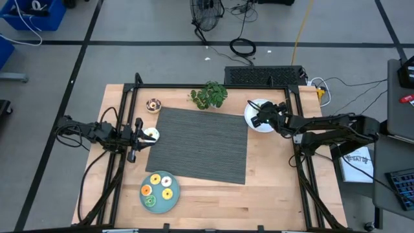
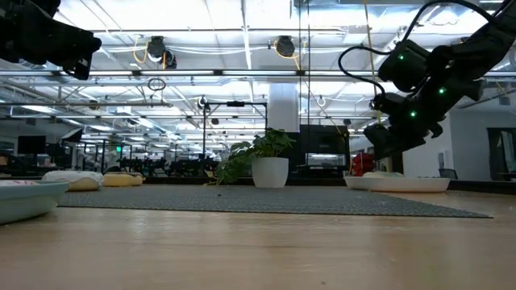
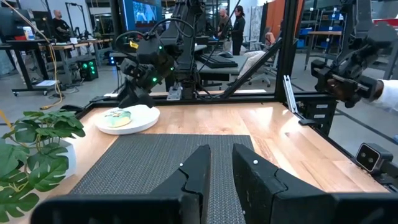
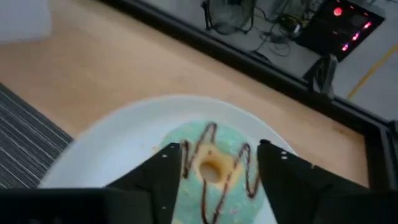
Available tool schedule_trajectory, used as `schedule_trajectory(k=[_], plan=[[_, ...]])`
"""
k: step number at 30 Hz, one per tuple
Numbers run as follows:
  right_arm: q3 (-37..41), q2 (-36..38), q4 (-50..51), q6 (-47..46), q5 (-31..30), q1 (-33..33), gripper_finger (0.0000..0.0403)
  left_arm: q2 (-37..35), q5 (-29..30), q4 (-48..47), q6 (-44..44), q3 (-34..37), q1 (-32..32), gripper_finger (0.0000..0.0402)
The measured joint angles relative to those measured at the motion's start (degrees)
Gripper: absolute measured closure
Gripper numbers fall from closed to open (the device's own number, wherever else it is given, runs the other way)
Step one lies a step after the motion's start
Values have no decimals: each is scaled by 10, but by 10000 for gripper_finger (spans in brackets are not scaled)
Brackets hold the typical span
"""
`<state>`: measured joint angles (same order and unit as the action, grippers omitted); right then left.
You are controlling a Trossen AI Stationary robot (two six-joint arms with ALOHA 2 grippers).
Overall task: Pick & Place donuts
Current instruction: Put the big black donut on the white plate
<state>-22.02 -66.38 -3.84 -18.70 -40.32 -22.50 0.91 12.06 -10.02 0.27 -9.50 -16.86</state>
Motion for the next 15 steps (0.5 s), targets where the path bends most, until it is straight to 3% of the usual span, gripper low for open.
schedule_trajectory(k=[6,15], plan=[[0,17,-71,2,36,13,166,0,0,0,0,0,0,332],[-1,52,-262,51,280,40,160,0,0,0,0,0,0,332]])
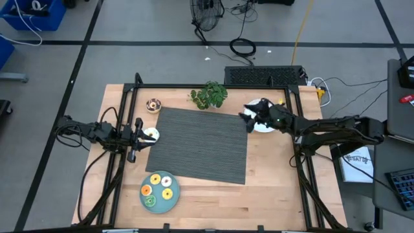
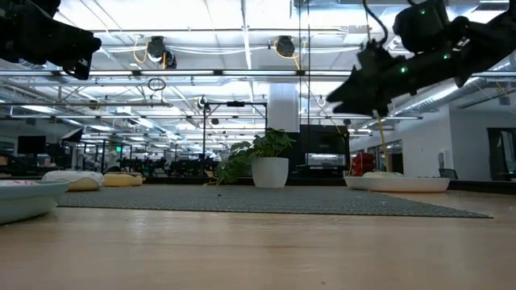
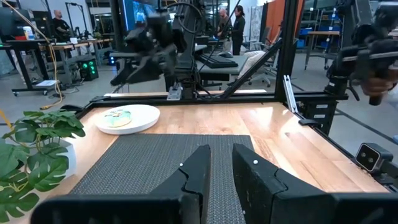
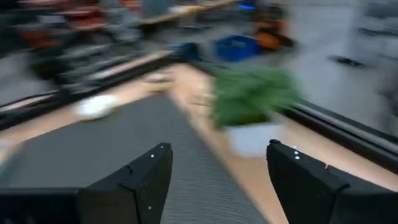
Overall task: Pick & Place donuts
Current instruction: Put the big black donut on the white plate
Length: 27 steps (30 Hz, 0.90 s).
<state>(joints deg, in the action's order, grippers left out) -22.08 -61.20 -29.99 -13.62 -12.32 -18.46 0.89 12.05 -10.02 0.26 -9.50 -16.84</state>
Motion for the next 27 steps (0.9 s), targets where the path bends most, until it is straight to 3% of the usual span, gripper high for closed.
schedule_trajectory(k=[5,9,13,19,23,27], plan=[[0,8,-30,61,176,13,165,0,0,0,0,0,0,332],[12,46,-43,70,273,13,170,0,0,0,0,0,0,332],[81,107,-107,74,286,12,177,0,2,8,0,0,0,332],[210,189,-238,52,215,11,184,0,0,25,9,0,0,332],[207,217,-163,53,241,15,186,2,2,44,8,0,0,332],[208,226,-169,57,275,17,186,3,1,42,-24,0,0,332]])
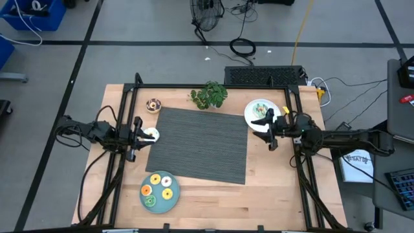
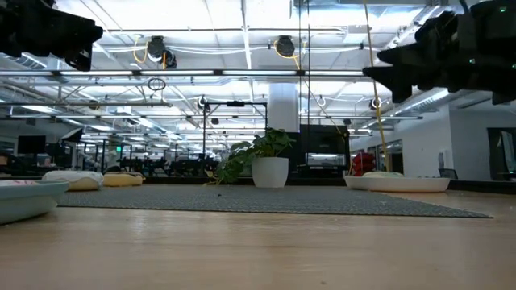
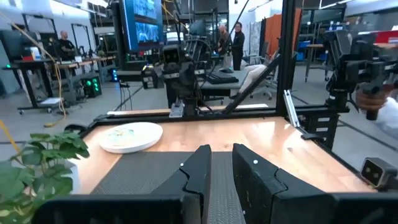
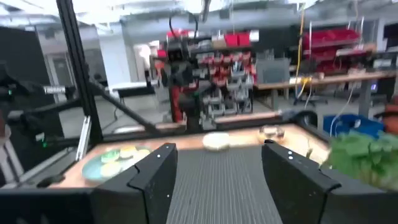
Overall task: Pick & Place donuts
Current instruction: Put the big black donut on the white plate
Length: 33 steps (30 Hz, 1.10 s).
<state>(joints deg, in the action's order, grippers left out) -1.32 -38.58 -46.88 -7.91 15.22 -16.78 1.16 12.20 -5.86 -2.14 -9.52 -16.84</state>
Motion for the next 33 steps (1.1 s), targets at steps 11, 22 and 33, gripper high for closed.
schedule_trajectory(k=[11,22,33], plan=[[2,-2,39,-6,0,0,187,30,77,3,-12,0,0,332],[2,-2,39,-4,-1,0,190,170,274,-135,211,0,32,330],[2,-2,39,-4,-1,0,188,290,298,-241,361,-18,209,175]])
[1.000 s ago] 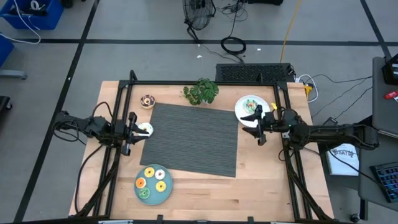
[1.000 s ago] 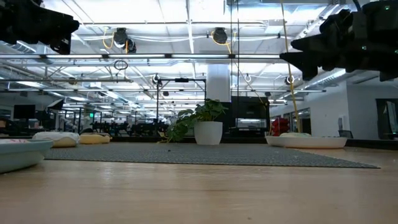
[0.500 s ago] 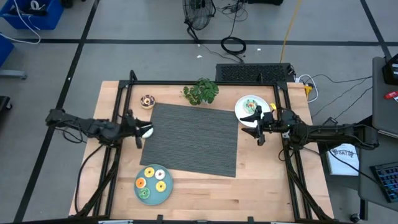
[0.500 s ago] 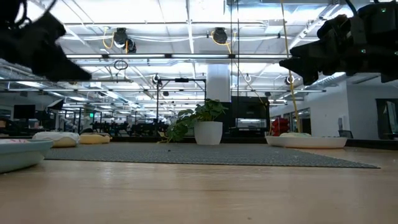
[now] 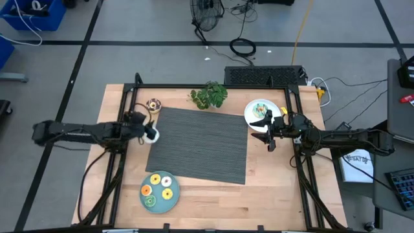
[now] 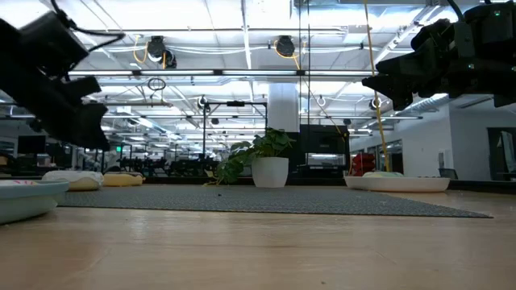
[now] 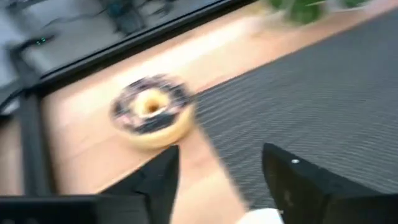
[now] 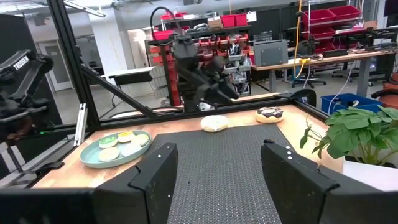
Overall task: Pick & Place donuts
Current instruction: Put the big black donut on the white plate
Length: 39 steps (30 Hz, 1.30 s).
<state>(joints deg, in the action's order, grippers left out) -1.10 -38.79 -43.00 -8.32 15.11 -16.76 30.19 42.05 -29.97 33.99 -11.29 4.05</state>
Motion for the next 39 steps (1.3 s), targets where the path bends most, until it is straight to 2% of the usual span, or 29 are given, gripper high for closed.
schedule_trajectory(k=[4,9,14,21,26,30,35,39], plan=[[0,0,0,0,0,0,190,23,-15,0,25,0,79,104],[0,0,0,0,0,0,190,47,-99,52,5,0,178,48],[0,0,0,0,-4,0,190,90,-179,124,-59,-1,283,38],[0,0,0,0,-4,0,190,171,-286,198,-100,-1,409,59],[0,0,0,0,-5,0,190,239,-338,269,-168,-1,444,61],[0,0,0,0,-5,0,190,286,-341,313,-207,-1,452,56],[0,0,0,0,-5,0,190,319,-296,322,-239,-1,436,60],[0,0,0,0,-5,0,190,329,-279,334,-231,-1,428,69]])
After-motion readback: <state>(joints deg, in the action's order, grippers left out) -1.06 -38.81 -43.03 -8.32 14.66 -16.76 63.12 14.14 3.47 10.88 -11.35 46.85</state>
